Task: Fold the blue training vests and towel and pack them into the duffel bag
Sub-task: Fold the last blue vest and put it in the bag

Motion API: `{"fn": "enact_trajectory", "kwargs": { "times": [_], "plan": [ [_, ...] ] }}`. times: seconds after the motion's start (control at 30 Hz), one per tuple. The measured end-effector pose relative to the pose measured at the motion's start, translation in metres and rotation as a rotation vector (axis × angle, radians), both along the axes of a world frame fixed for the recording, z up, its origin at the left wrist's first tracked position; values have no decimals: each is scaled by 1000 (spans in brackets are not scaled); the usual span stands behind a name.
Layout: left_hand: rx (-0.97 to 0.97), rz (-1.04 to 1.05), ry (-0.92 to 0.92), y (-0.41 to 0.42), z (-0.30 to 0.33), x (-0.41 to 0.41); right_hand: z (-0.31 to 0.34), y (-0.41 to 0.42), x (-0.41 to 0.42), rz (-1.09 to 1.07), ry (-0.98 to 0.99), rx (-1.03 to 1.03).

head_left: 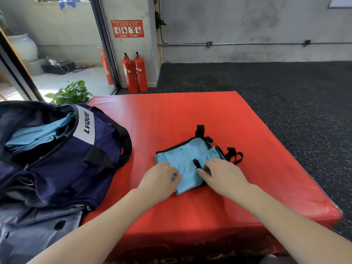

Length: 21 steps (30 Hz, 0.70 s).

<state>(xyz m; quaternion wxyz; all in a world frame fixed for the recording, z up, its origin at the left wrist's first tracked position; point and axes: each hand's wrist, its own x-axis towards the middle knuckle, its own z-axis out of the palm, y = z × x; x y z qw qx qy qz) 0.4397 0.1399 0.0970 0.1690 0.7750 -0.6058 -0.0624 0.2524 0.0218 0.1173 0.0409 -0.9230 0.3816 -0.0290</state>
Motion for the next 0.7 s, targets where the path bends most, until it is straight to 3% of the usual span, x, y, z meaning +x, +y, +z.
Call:
{"fn": "enact_trajectory", "kwargs": {
  "times": [0.13,0.23,0.37,0.53,0.7],
  "plan": [
    [42,-178,89,15,9,-33,-10,-17,-10,87,-36,82],
    [54,-281,177,22,8,-37,-14,-12,-18,178,-180,186],
    [54,-254,25,24,7,-9,-10,3,-24,307,-196,314],
    [114,-235,55,28,8,17,-14,5,-29,387,-187,268],
    [131,-300,-141,28,8,12,-9,9,-28,283,-274,379]
  ]
}}
